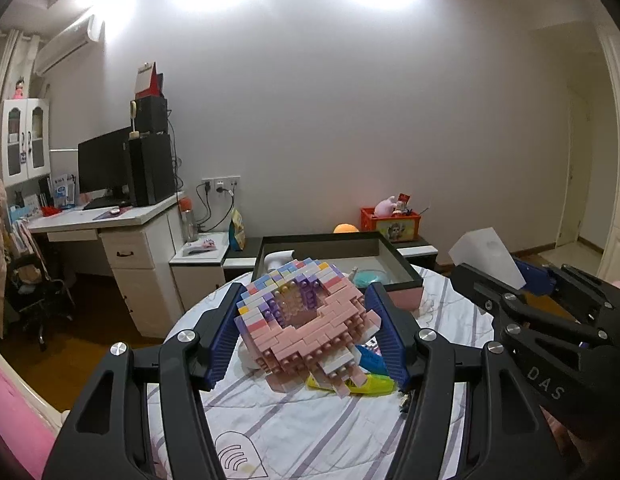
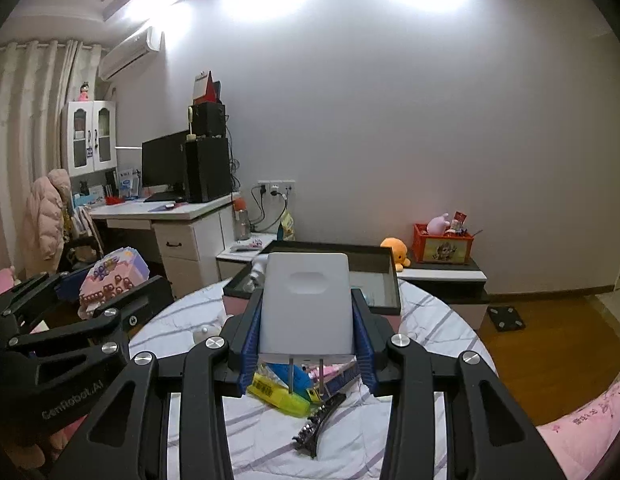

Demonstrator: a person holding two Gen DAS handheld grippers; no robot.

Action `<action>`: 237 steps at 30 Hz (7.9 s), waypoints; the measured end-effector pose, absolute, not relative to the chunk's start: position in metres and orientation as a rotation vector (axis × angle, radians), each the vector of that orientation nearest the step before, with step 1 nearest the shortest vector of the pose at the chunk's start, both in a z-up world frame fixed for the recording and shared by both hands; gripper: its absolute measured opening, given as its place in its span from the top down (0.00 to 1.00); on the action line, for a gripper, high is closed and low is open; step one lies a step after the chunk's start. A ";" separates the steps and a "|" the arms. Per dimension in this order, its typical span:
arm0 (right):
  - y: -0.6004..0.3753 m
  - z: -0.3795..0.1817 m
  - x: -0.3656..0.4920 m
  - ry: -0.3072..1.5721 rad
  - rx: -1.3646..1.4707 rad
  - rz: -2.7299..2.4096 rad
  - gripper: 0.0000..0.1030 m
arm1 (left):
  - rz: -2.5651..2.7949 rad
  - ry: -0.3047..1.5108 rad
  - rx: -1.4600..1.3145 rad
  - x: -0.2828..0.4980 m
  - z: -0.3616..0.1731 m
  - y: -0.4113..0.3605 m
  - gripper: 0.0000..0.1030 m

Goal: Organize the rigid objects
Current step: 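Carry the block toy and white charger over the pink box, then open both tools to drop the block toy and charger into the box, then withdraw both open tools back over the bed, then grasp the black hair clip with the right tool while the left tool grasps the silver ball toy, then lift the silver ball toy and hair clip and carry them over the pink box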

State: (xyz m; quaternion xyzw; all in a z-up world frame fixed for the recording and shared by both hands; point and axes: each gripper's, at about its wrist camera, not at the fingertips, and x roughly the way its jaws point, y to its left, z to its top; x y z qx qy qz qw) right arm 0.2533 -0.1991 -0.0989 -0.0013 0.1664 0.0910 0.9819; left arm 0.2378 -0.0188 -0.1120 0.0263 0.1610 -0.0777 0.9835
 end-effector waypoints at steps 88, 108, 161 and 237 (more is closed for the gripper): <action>-0.208 -0.124 0.224 0.367 0.082 0.101 0.00 | -0.152 0.311 0.066 0.229 -0.138 0.003 0.00; -0.205 -0.152 0.233 0.466 0.082 0.093 0.00 | -0.175 0.477 0.027 0.249 -0.178 0.006 0.00; -0.234 -0.243 0.332 0.856 0.074 0.127 0.78 | -0.205 0.864 0.093 0.429 -0.257 0.032 0.05; -0.192 -0.117 0.263 0.357 0.024 0.194 0.81 | -0.157 0.349 0.032 0.245 -0.122 -0.001 0.56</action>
